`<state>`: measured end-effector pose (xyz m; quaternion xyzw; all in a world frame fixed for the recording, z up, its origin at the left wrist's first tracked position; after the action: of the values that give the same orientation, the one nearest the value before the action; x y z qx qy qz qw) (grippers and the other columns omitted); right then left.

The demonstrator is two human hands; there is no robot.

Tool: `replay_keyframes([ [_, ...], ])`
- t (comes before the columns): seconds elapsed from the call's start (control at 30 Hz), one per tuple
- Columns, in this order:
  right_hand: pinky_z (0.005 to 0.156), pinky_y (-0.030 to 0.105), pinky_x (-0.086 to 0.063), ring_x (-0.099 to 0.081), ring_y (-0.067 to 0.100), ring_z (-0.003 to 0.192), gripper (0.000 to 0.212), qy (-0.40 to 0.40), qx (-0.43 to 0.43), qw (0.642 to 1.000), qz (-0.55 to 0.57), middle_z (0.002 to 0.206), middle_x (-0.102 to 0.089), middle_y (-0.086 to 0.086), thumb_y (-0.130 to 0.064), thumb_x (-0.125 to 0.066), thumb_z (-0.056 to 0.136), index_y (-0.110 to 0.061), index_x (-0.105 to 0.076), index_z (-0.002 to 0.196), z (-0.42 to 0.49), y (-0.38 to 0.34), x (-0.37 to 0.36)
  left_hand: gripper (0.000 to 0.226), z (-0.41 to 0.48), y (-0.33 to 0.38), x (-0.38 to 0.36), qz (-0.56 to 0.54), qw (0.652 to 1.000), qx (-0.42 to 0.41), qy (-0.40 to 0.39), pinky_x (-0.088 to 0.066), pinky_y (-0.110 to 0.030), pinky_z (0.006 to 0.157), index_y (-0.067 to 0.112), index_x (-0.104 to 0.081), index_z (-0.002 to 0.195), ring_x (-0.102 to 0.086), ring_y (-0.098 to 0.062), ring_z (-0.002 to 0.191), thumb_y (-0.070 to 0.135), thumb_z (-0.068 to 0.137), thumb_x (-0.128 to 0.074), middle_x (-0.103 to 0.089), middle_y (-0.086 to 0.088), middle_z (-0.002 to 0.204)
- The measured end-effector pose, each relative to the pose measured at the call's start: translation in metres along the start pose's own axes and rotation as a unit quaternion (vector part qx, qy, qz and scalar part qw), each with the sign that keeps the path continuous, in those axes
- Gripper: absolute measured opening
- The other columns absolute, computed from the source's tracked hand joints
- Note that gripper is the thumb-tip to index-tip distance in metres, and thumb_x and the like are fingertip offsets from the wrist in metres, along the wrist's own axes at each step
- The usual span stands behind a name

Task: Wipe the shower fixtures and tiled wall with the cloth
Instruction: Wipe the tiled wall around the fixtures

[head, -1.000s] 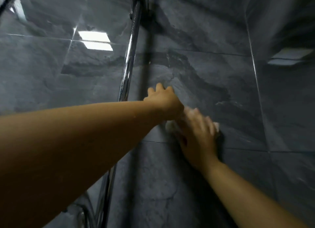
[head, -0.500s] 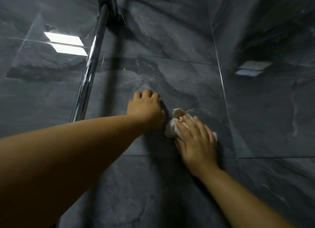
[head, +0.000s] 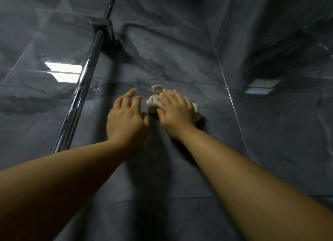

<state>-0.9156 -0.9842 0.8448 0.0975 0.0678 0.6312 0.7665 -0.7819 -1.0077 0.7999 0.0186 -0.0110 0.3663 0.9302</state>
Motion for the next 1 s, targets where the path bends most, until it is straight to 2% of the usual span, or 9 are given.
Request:
replay_keyframes([
  [0.1,0.107,0.034,-0.023,-0.031,0.026,0.136,0.046,0.027,0.055,0.998,-0.028,0.149,-0.037,0.003,-0.032,-0.041,0.092,-0.024,-0.045,0.137,0.017,0.040,0.017,0.053,0.014,0.006,-0.003,0.006,0.999,-0.037,0.020,-0.018,-0.032,0.111,0.017,-0.036,0.141,-0.019,-0.024,0.139,0.037,0.092,-0.034,-0.024,-0.003,0.154],
  [0.23,0.102,0.038,-0.033,-0.045,0.028,0.124,0.037,0.121,-0.215,0.968,0.047,0.137,-0.048,0.003,-0.032,-0.050,0.087,-0.023,-0.060,0.122,0.039,0.131,0.031,0.048,0.027,0.023,-0.013,0.021,0.996,-0.089,0.016,-0.019,-0.029,0.110,0.020,-0.036,0.140,-0.023,-0.022,0.138,0.035,0.094,-0.039,-0.026,-0.001,0.153],
  [0.33,0.096,0.043,-0.033,-0.052,0.025,0.110,0.048,0.234,-0.370,0.870,0.226,0.120,-0.059,-0.002,-0.051,-0.041,0.074,-0.030,-0.066,0.108,0.043,0.113,0.022,0.048,0.035,0.024,-0.019,0.022,0.997,-0.069,0.014,-0.023,-0.031,0.110,0.024,-0.032,0.142,-0.024,-0.022,0.137,0.036,0.096,-0.038,-0.023,0.002,0.154],
  [0.43,0.094,0.039,-0.034,-0.048,0.025,0.114,0.029,0.186,-0.147,0.969,0.073,0.123,-0.056,0.001,-0.037,-0.043,0.091,-0.028,-0.061,0.111,0.057,0.041,0.003,0.044,0.037,0.016,-0.023,0.049,0.996,-0.069,0.034,-0.030,-0.029,0.103,0.026,-0.041,0.138,-0.037,-0.022,0.129,0.037,0.095,-0.034,-0.036,0.004,0.148],
  [0.53,0.109,0.036,-0.022,-0.031,0.022,0.136,0.042,0.082,0.074,0.994,0.020,0.147,-0.039,-0.003,-0.032,-0.044,0.096,-0.028,-0.045,0.137,0.059,0.000,0.003,0.052,0.037,0.010,-0.015,0.068,0.992,-0.080,0.065,-0.039,-0.027,0.091,0.032,-0.054,0.128,-0.049,-0.021,0.119,0.044,0.087,-0.024,-0.049,0.009,0.138],
  [0.67,0.108,0.044,-0.029,-0.038,0.027,0.130,0.041,0.043,-0.023,0.997,0.053,0.146,-0.039,0.002,-0.031,-0.041,0.094,-0.029,-0.047,0.135,0.106,0.083,0.020,0.039,0.044,0.004,-0.010,0.078,0.992,-0.091,0.028,-0.036,-0.023,0.098,0.036,-0.049,0.132,-0.043,-0.012,0.129,0.040,0.095,-0.037,-0.039,0.017,0.145],
  [0.77,0.105,0.044,-0.027,-0.035,0.031,0.130,0.058,0.146,-0.177,0.931,0.282,0.154,-0.022,0.004,-0.050,-0.027,0.091,-0.028,-0.031,0.145,0.124,0.137,0.027,0.038,0.047,0.001,-0.007,0.070,0.992,-0.098,0.028,-0.039,-0.021,0.094,0.037,-0.051,0.130,-0.045,-0.005,0.127,0.041,0.094,-0.037,-0.039,0.021,0.143],
  [0.87,0.107,0.048,-0.021,-0.035,0.032,0.130,0.049,0.146,-0.335,0.927,0.085,0.149,-0.030,0.005,-0.055,-0.037,0.090,-0.033,-0.044,0.133,0.135,0.120,0.012,0.038,0.046,0.001,-0.006,0.055,0.992,-0.106,0.029,-0.038,-0.022,0.096,0.039,-0.048,0.132,-0.040,-0.001,0.130,0.041,0.095,-0.036,-0.036,0.022,0.145],
  [1.0,0.099,0.045,-0.038,-0.049,0.029,0.118,0.037,0.046,-0.031,0.998,0.022,0.130,-0.052,0.004,-0.045,-0.044,0.088,-0.032,-0.054,0.121,0.150,0.010,-0.004,0.035,0.043,0.002,-0.006,0.053,0.994,-0.078,0.053,-0.042,-0.022,0.086,0.040,-0.055,0.125,-0.050,-0.006,0.122,0.041,0.093,-0.040,-0.048,0.017,0.138],
])
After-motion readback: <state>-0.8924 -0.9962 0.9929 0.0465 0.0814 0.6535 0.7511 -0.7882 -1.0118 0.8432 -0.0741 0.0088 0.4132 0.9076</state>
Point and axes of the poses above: each hand's wrist, its own z-axis towards the middle knuckle, its own x-axis out of the back of the hand, y = z × x, the point moved 4 cm from there along z, towards the middle knuckle
